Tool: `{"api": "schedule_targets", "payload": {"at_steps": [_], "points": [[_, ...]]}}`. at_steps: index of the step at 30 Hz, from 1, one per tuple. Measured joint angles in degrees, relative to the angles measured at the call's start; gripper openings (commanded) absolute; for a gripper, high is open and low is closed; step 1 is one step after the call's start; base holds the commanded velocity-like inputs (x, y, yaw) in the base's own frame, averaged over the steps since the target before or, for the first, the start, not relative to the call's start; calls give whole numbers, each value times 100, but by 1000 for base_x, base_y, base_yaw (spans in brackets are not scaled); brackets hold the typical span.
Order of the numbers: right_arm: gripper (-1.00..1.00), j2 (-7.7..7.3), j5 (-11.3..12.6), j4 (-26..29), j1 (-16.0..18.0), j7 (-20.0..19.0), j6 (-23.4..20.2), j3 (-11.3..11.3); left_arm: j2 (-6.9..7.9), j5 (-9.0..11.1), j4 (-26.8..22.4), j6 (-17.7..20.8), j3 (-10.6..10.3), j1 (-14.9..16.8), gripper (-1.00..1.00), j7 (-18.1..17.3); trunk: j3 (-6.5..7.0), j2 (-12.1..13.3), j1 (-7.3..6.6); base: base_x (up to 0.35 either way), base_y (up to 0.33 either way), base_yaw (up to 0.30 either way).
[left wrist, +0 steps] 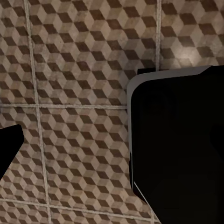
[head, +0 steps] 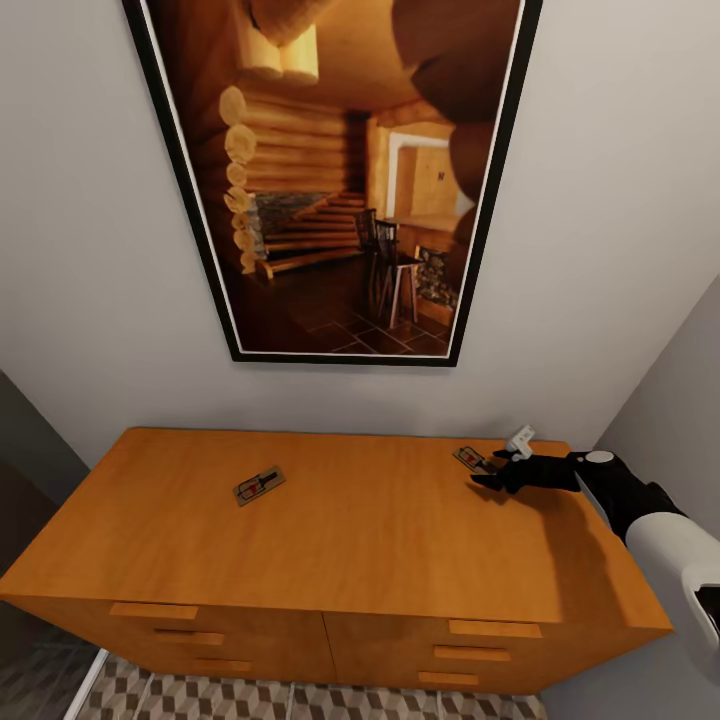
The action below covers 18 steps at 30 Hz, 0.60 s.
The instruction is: Take the four mousetraps from the cabinet in the bathroom and place them on the bathroom floor. Make sure all four end up on the same floor surface, and ensure that at least two of them are either under or directly next to the same bathroom sink.
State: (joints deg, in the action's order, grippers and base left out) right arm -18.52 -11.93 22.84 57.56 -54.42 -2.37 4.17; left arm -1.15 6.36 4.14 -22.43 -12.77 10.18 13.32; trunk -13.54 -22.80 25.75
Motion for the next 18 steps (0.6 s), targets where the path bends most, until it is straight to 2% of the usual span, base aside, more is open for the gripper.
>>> {"api": "schedule_targets", "payload": {"at_steps": [18], "points": [[100,-41,9,0,-1,-4,-1,-6,4,0,0,0,0,0,100,0,-84,0,0,0,0,0]]}}
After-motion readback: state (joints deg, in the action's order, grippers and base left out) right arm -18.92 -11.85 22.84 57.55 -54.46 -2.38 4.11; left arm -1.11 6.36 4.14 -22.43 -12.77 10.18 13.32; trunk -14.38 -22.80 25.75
